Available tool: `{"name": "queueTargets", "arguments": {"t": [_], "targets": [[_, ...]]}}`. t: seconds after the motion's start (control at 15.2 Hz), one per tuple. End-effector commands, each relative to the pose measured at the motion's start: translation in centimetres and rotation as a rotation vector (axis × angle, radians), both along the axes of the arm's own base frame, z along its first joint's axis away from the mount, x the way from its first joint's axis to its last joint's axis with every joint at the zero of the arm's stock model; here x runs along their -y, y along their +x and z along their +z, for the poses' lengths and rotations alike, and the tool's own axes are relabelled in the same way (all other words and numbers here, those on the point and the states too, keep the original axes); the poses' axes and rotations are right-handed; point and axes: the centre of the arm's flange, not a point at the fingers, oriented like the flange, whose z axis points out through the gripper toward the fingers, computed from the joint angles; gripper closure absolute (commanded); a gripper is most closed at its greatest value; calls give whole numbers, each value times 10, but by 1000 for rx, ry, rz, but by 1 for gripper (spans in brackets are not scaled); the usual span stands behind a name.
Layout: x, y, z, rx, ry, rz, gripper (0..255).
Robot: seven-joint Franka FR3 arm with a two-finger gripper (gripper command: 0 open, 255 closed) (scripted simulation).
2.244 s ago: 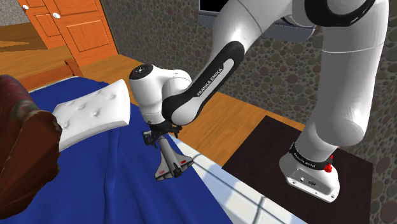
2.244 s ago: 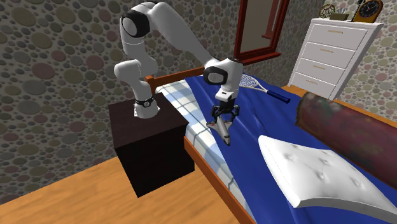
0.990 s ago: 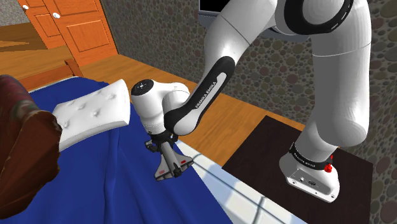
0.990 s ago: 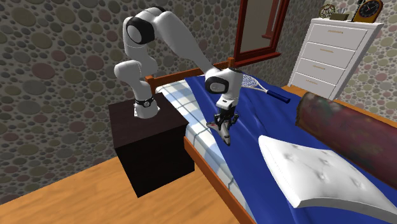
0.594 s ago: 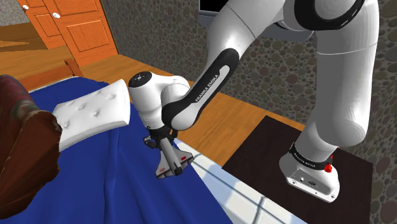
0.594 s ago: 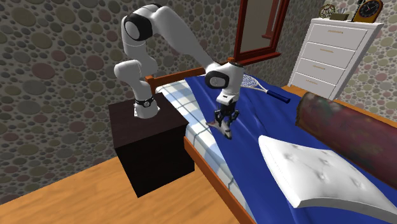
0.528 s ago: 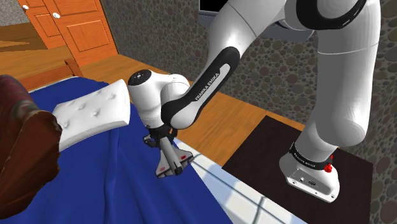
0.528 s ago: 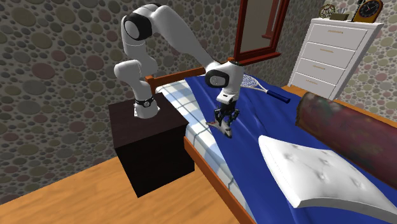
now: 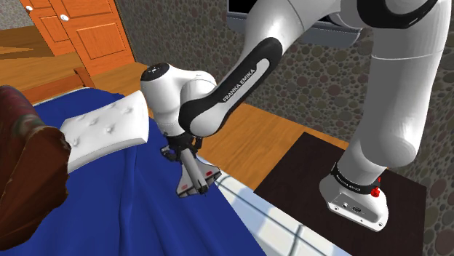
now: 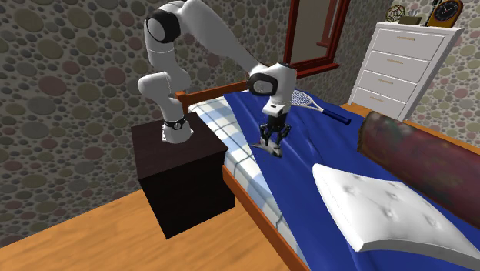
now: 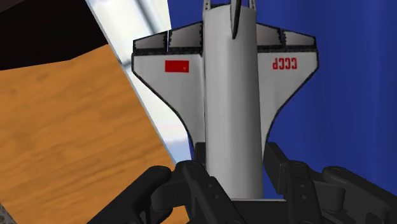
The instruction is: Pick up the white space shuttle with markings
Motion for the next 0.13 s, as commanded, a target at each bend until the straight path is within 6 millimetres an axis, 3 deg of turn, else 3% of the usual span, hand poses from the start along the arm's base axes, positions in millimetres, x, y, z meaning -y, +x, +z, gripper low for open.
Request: {"name": "queueTargets", "arguments": {"t": [0.0, 0.07], "targets": [[0, 0, 7, 0, 0, 0, 255], [0, 0, 7, 0, 0, 0, 255]]}}
